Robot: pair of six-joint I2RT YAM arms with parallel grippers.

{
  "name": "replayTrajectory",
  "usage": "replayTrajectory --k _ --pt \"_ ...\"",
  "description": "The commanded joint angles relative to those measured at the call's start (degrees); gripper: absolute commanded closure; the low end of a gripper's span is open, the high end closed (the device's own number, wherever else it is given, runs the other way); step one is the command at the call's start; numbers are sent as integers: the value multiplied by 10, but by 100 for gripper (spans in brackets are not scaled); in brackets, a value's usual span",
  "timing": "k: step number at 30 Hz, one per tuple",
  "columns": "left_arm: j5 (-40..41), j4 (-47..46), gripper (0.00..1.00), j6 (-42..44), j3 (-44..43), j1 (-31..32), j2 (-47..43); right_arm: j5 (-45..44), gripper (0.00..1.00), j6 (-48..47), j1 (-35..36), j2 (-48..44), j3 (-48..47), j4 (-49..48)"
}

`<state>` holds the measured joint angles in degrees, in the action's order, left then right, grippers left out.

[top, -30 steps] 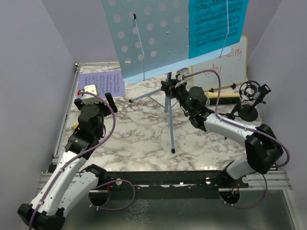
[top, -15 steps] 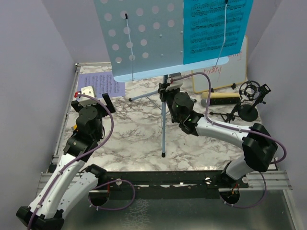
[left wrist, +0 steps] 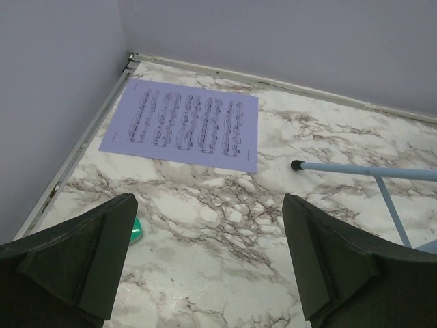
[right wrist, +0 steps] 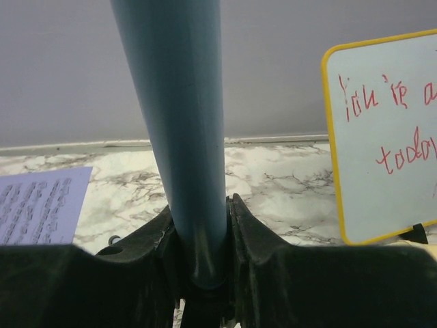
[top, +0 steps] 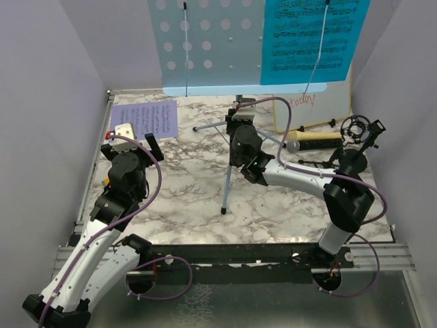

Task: Pack up the instrument practice props
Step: Adjust the music stand at the center of the board.

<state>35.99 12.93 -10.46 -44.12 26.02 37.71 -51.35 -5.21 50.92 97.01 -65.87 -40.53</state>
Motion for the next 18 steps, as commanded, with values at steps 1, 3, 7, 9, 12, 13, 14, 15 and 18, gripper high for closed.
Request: replayTrajectory --k 1,3,7,9,12,13,14,15,18 --pt "16 -8 5 3 7 3 -10 -95 100 15 5 34 -46 -61" --pt "15 -9 5 3 7 3 -10 -117 99 15 7 51 -59 -69" --pt "11 -10 5 3 8 3 -11 -144 100 19 14 81 -101 -66" --pt "12 -10 5 3 8 3 -12 -150 100 22 20 98 -127 -57" --pt "10 -11 5 3 8 3 -14 -155 100 17 26 121 -154 -58" --pt "10 -11 5 3 8 3 -14 -158 100 17 27 128 -161 -58" --pt "9 -11 5 3 9 3 -14 -163 100 18 30 134 -170 -56" --pt "9 -11 5 3 9 3 -14 -166 99 17 33 140 -177 -56" --pt "6 -12 5 3 10 3 -14 -177 91 9 39 154 -194 -57"
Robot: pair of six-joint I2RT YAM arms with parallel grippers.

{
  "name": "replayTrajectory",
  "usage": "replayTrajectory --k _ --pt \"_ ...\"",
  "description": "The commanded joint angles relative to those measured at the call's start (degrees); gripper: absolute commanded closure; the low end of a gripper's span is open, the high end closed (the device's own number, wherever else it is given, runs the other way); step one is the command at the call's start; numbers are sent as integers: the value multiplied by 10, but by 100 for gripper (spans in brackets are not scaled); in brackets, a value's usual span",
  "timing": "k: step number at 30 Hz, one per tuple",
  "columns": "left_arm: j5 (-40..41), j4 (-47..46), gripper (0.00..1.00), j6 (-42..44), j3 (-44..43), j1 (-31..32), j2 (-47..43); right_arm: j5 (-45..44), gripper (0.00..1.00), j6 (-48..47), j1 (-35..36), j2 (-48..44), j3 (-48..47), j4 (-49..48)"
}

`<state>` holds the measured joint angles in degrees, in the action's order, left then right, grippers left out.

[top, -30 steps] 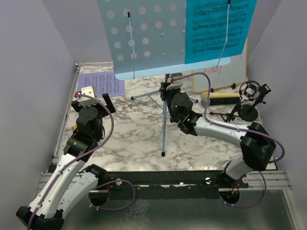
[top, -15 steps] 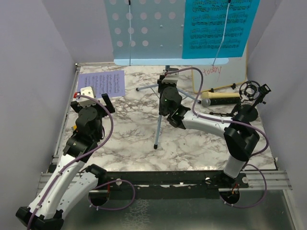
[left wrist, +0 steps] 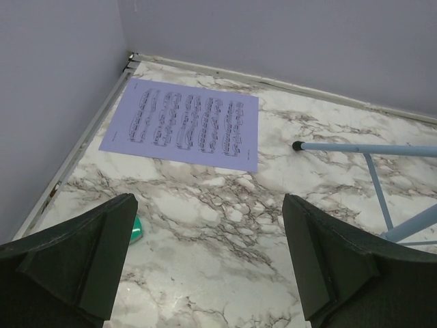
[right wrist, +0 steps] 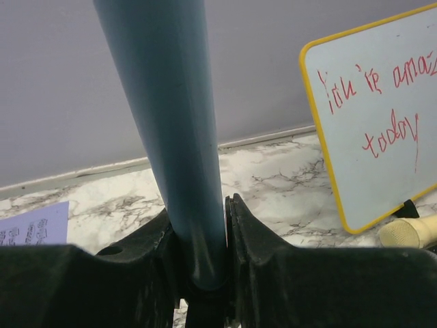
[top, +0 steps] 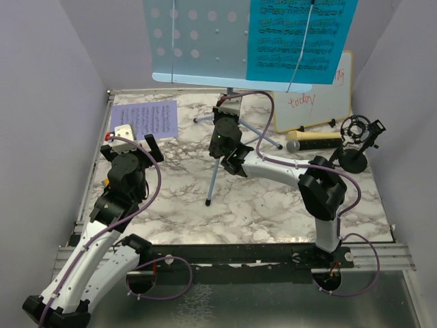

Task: Pack up the instrument practice props
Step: Adjust the music stand at the center of the board.

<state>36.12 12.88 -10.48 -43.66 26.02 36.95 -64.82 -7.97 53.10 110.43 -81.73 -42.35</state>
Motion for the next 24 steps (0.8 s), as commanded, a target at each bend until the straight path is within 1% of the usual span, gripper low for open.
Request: replayTrajectory --k 1,5,10,12,18,24 --pt "3 -12 5 3 5 3 -7 -44 86 36 19 21 -35 -40" --pt "-7 -15 5 3 6 4 -6 -24 64 58 25 6 -17 -23" --pt "-43 -25 5 3 9 4 -2 45 45 145 25 -39 15 77" --pt "-61 -29 5 3 10 4 0 74 40 167 25 -62 36 101" --pt "-127 -49 5 9 20 4 6 131 27 183 25 -138 130 99" --pt "-237 -82 5 19 37 4 20 227 18 178 25 -234 233 114"
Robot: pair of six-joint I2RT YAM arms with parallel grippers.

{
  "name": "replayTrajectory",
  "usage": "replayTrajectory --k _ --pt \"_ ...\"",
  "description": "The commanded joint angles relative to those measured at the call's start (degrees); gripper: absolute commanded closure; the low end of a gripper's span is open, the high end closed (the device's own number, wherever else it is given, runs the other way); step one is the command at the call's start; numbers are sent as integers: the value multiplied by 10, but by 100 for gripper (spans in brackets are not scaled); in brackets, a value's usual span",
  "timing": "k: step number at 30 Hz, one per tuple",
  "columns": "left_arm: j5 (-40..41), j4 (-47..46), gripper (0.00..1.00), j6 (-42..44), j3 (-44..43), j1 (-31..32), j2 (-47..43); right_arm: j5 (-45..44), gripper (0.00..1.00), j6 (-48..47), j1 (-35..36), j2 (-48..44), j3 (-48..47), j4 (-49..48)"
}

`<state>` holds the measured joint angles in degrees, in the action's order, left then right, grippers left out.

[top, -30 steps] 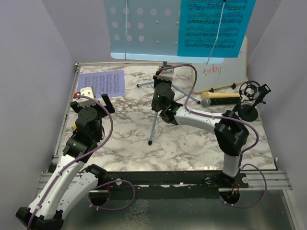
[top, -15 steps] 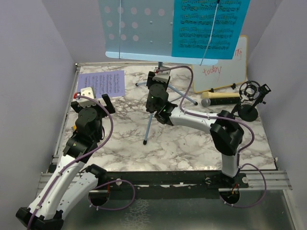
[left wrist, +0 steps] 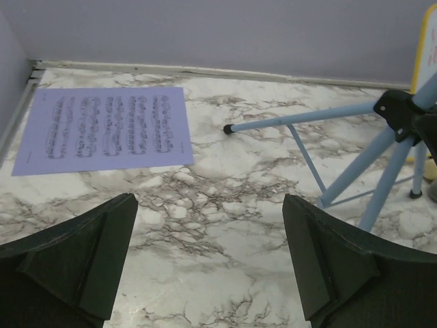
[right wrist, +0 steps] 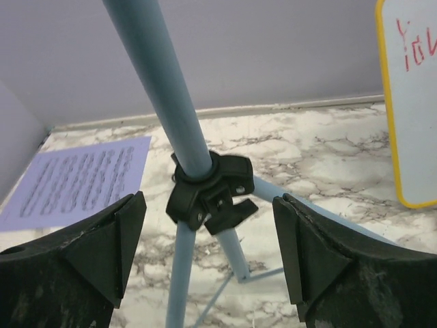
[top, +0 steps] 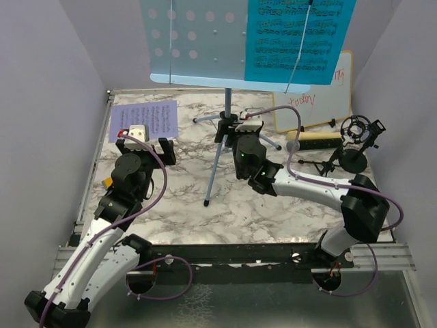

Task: Pack up the instrument practice props
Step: Adjust the music stand at the center of the board.

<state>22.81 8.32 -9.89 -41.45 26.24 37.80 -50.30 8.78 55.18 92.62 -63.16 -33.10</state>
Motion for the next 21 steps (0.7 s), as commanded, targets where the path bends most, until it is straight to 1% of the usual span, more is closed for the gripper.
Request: replayTrajectory --k 1,5,8,10,11,12,13,14,15,18,21 --pt "-120 -41 5 11 16 2 17 96 16 4 5 -74 61 29" --pt "-197 -79 5 3 35 2 46 159 12 -14 -14 -138 118 60" --pt "-227 -93 5 -21 35 2 85 257 11 21 -73 -187 155 104" --pt "-254 -96 5 -36 30 2 117 330 9 20 -116 -211 182 102" --pt "-261 -96 5 -46 27 2 133 365 7 17 -149 -221 193 100" --pt "-268 -97 5 -58 22 3 149 421 7 15 -178 -229 201 97" --pt "-273 -97 6 -73 18 3 164 468 6 15 -206 -232 210 91" --pt "-276 -98 6 -87 15 6 178 533 6 15 -236 -232 216 84" --pt "-275 -98 6 -98 12 10 191 575 6 11 -260 -230 219 76" --pt "-260 -105 7 -124 10 24 212 648 5 -28 -297 -210 215 60" --pt "-236 -124 7 -144 14 44 224 726 6 -62 -328 -166 186 55"
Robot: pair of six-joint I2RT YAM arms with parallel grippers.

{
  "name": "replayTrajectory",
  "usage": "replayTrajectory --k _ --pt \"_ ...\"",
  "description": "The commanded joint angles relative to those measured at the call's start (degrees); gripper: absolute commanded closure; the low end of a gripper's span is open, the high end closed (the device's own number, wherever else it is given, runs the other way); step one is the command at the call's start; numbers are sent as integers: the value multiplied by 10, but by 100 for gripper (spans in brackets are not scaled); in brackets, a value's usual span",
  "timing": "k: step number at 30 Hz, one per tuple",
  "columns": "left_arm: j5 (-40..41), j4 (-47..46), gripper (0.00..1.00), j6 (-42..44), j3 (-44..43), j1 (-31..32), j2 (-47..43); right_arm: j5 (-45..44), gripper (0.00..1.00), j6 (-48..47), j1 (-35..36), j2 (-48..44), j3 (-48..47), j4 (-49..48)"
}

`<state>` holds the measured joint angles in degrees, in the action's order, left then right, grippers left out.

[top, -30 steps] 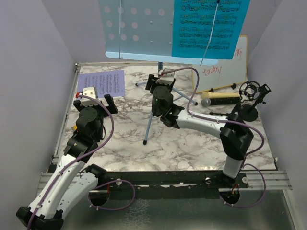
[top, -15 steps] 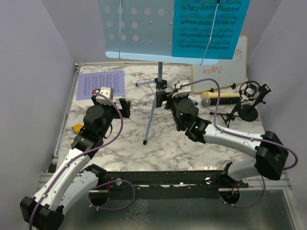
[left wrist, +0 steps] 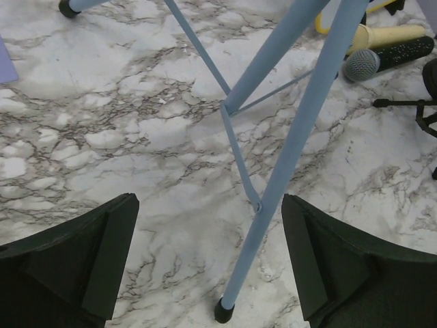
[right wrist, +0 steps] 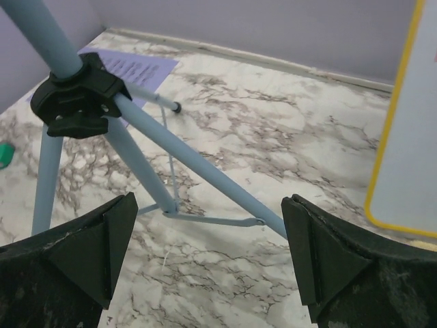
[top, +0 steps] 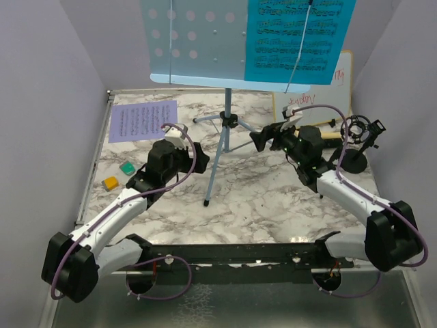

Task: Pack up the instrument practice props
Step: Adjust the music stand at the center of the board.

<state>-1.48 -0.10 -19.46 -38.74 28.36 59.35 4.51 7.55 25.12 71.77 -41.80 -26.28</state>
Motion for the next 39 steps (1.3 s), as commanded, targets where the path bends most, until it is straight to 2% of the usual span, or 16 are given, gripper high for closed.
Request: replayTrajectory --k 1,8,14,20,25,28,32,39 --pt "10 -45 7 -53 -12 35 13 191 6 -62 -36 58 -38 -14" --pt "108 -80 9 -58 -6 94 65 273 9 -140 -60 153 -125 16" --pt "129 -119 12 -70 -6 104 110 315 20 -172 -61 213 -166 48" --pt "148 -108 18 -71 -14 106 131 340 47 -176 -61 221 -156 61" --pt "198 -71 22 -61 -21 105 129 350 69 -175 -61 206 -137 72" --pt "211 -61 25 -58 -23 100 128 350 78 -169 -61 195 -121 70" --pt "213 -61 28 -61 -24 90 135 351 84 -157 -61 180 -98 60" --pt "214 -57 29 -66 -41 60 151 349 87 -118 -59 149 -54 20"
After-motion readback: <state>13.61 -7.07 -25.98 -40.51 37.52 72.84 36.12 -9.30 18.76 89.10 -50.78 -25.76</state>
